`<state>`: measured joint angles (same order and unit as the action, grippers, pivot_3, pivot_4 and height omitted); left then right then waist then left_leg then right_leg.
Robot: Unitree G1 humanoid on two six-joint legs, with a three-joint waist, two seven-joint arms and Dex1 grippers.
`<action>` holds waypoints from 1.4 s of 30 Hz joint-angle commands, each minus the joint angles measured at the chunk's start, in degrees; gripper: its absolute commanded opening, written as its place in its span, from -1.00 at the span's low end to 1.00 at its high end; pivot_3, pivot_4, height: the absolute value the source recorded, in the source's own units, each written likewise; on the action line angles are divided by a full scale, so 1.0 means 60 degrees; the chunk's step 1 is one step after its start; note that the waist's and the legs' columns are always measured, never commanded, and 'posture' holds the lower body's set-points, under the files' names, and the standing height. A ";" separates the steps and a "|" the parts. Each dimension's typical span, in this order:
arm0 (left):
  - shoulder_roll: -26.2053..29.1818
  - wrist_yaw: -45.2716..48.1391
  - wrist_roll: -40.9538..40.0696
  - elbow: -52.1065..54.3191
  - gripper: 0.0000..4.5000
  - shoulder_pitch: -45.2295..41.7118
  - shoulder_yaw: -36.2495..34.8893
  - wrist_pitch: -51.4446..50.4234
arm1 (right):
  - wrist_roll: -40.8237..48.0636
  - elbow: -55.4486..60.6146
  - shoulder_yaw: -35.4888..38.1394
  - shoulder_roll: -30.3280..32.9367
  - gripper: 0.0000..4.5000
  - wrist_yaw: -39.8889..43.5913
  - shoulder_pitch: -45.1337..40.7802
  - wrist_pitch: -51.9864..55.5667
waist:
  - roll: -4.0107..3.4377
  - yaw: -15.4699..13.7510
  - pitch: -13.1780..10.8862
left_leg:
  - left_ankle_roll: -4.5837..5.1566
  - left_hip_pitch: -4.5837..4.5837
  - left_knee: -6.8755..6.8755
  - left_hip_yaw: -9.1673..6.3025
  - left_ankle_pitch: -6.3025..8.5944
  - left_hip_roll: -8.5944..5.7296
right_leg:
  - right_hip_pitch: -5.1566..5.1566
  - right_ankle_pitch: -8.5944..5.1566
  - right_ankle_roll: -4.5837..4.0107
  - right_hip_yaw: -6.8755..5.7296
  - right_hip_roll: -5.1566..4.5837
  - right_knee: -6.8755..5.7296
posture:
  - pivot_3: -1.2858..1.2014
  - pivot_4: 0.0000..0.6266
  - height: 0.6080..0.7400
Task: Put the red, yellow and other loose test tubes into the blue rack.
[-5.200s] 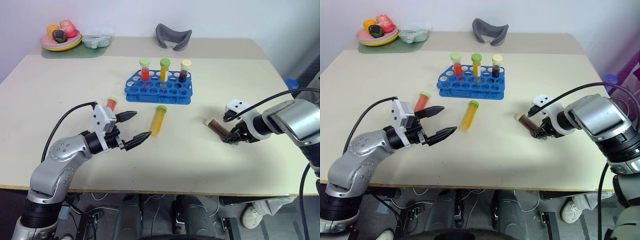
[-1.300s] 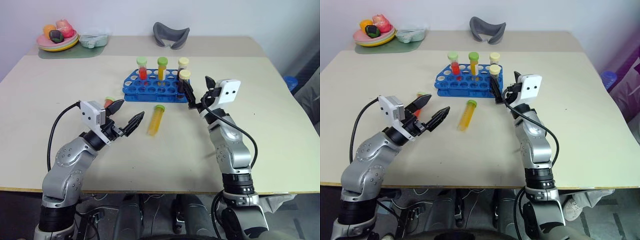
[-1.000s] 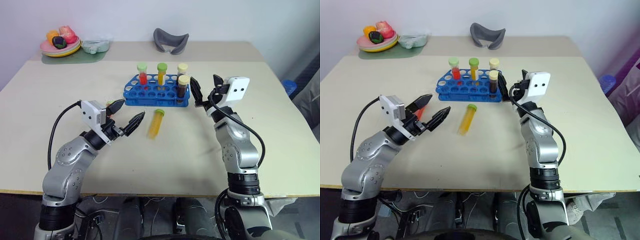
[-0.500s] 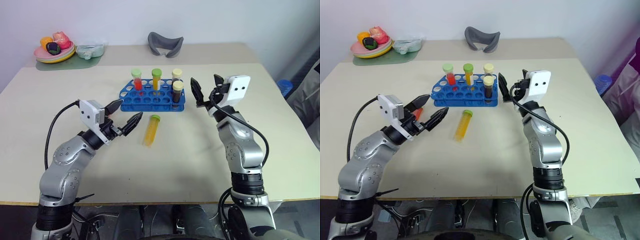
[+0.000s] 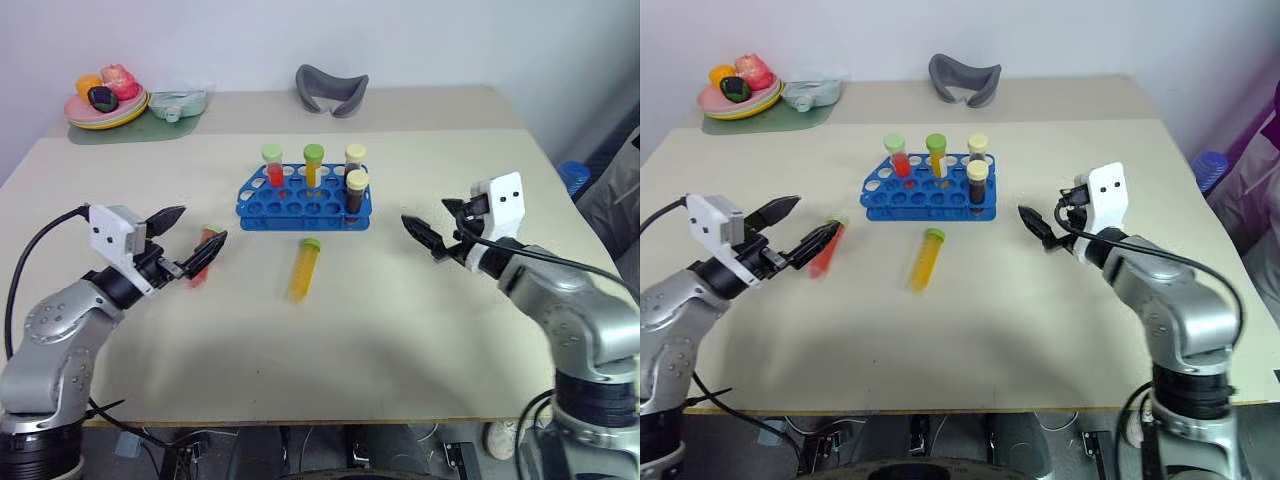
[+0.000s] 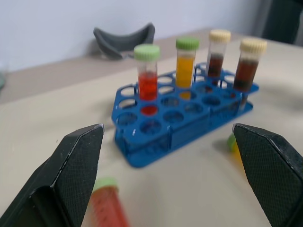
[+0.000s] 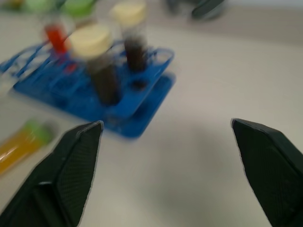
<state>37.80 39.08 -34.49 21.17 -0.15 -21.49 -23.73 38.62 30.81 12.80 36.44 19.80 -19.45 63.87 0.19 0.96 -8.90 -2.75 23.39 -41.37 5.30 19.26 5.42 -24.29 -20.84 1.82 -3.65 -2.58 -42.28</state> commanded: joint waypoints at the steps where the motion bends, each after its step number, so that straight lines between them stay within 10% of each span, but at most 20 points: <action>1: 0.0427 0.0553 -0.0125 -0.0152 1.00 0.0111 -0.0324 -0.0018 | 0.1769 0.0633 0.0363 0.0797 0.98 0.0942 -0.0528 0.1769 | 0.0007 0.0003 -0.0005 | 0.0004 -0.0011 0.0037 0.0003 -0.0009 -0.0002 | 0.0010 0.0010 -0.0001 0.0000 0.0000 0.0036 | 0.03 -0.52 0.50; 32: 0.1175 0.1699 0.0145 -0.0781 1.00 0.0186 -0.0025 -0.0078 | 0.3248 0.0356 -0.0313 -0.0260 0.98 -0.0410 -0.2295 0.4157 | 0.0073 0.0003 -0.0044 | -0.0001 -0.0007 0.0064 0.0017 -0.0013 -0.0001 | 0.0009 0.0021 0.0017 0.0007 -0.0013 0.0071 | 0.03 -0.52 0.50; 42: 0.1027 0.0655 -0.0322 0.1370 1.00 -0.0227 0.0963 -0.1654 | 0.2928 0.0626 -0.0537 0.0031 0.98 -0.0195 -0.2114 0.3776 | 0.0075 -0.0025 -0.0045 | -0.0001 0.0002 0.0065 0.0020 -0.0013 -0.0003 | 0.0010 0.0032 0.0035 0.0012 -0.0017 0.0092 | 0.03 -0.52 0.50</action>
<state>44.07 44.78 -34.90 26.21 -0.70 -15.48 -32.12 56.38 32.63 9.17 35.40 17.86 -31.95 87.95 0.64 0.81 -9.17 -2.75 23.41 -40.98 5.44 19.18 5.40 -24.23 -20.63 2.05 -3.55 -2.68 -41.71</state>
